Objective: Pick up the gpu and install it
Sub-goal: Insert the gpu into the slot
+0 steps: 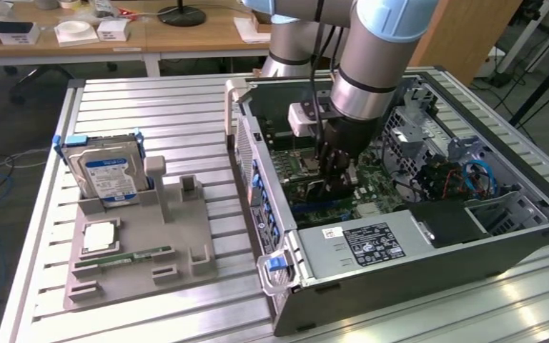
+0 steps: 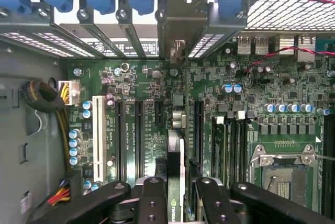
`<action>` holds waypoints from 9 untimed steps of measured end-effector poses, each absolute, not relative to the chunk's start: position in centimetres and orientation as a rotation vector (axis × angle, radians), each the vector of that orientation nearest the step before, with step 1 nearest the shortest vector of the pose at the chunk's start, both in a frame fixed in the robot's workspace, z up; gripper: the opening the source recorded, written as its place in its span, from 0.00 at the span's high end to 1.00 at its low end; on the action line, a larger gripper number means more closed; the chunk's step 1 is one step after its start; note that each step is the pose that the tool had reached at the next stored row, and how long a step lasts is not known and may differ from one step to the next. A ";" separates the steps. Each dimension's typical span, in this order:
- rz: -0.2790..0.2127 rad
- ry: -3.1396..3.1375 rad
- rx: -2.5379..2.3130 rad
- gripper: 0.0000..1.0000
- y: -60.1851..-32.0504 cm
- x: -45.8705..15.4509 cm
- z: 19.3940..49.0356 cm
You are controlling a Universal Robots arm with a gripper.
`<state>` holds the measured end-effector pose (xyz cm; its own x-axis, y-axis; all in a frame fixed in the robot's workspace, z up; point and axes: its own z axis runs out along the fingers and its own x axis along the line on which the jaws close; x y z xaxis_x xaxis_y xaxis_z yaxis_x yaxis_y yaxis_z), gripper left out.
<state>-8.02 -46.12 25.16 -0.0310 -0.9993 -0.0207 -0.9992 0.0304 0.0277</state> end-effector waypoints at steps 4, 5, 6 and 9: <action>-0.054 -2.252 2.183 0.74 -46.1 -8.0 25.2; -0.054 -2.252 2.183 0.74 -46.1 -8.0 25.2; -0.054 -2.252 2.183 0.74 -46.1 -8.0 25.2; -0.054 -2.252 2.183 0.74 -46.1 -8.0 25.2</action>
<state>-8.02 -46.12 25.16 -0.0311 -0.9993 -0.0206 -0.9991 0.0306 0.0278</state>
